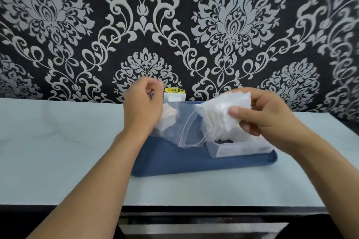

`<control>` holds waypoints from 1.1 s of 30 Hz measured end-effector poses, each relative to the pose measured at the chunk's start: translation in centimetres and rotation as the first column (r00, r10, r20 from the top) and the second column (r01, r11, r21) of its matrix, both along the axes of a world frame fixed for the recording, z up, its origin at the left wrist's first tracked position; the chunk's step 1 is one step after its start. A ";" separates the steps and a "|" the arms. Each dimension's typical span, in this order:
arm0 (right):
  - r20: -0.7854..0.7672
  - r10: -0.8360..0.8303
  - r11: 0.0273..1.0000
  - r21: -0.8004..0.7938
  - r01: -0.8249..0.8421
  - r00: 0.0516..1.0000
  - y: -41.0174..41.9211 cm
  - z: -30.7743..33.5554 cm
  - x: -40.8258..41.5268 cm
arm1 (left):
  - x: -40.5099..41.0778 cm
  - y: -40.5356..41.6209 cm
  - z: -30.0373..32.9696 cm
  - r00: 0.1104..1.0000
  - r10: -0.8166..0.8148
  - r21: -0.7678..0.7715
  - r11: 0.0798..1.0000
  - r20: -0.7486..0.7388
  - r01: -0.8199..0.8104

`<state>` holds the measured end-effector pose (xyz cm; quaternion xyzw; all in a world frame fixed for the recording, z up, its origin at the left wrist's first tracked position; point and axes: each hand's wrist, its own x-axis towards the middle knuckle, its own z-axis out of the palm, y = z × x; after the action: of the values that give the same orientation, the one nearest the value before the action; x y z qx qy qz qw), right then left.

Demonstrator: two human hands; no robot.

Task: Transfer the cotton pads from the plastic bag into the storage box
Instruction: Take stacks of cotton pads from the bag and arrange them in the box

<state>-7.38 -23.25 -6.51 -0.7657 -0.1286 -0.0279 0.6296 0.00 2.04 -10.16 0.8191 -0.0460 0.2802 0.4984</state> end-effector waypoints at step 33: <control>0.087 0.150 0.988 -0.061 -0.145 0.985 -2.1 -0.3 -1.0 | -6.2 -11.3 2.0 0.185 -0.972 -0.956 0.189 -0.148 0.226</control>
<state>-8.38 -25.37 -6.81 -0.7690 -0.2141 -0.0126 0.6022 -6.18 -9.27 -8.12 0.4076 -0.0772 -0.3898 0.8222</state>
